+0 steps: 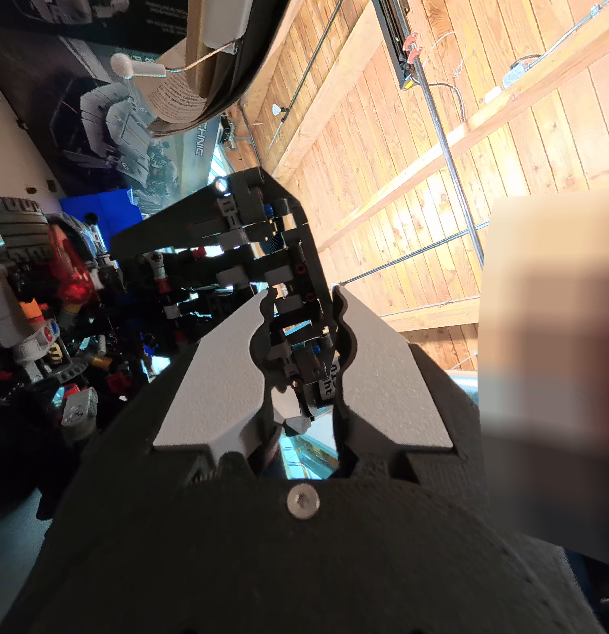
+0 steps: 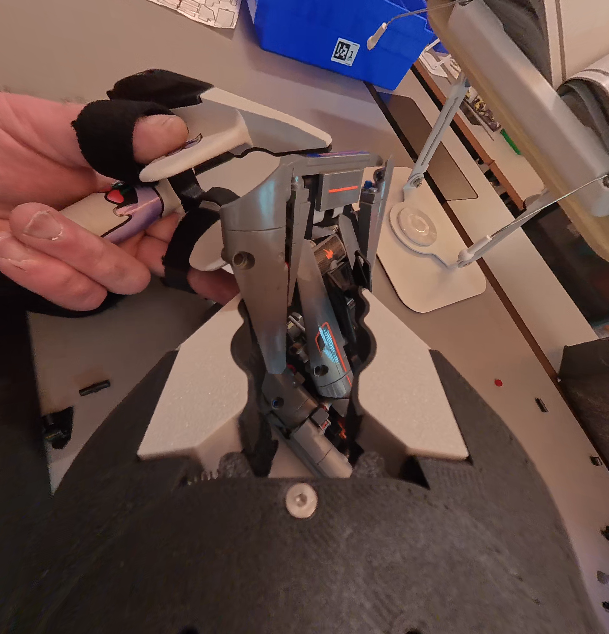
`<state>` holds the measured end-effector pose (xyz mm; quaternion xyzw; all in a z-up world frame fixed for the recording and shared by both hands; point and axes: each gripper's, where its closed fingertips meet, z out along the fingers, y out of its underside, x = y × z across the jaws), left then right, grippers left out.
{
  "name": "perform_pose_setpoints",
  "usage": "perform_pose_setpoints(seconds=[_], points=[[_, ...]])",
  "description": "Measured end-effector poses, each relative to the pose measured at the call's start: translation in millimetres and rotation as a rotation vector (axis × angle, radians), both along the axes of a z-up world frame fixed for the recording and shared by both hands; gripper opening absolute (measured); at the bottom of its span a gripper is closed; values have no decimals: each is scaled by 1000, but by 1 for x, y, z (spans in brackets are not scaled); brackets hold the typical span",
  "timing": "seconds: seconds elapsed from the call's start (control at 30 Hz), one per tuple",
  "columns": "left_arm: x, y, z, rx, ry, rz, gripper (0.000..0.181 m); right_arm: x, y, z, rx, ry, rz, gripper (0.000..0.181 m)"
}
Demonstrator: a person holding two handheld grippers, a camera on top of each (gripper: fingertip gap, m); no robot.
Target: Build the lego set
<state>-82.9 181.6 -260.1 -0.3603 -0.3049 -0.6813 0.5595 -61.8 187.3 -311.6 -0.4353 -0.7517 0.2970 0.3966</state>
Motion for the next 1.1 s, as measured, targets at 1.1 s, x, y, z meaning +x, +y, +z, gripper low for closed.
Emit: perform_pose_setpoints(seconds=[1.1], points=[[4,2,1,42,-11,-57,31,-4,0,16,433,164,-109,22]])
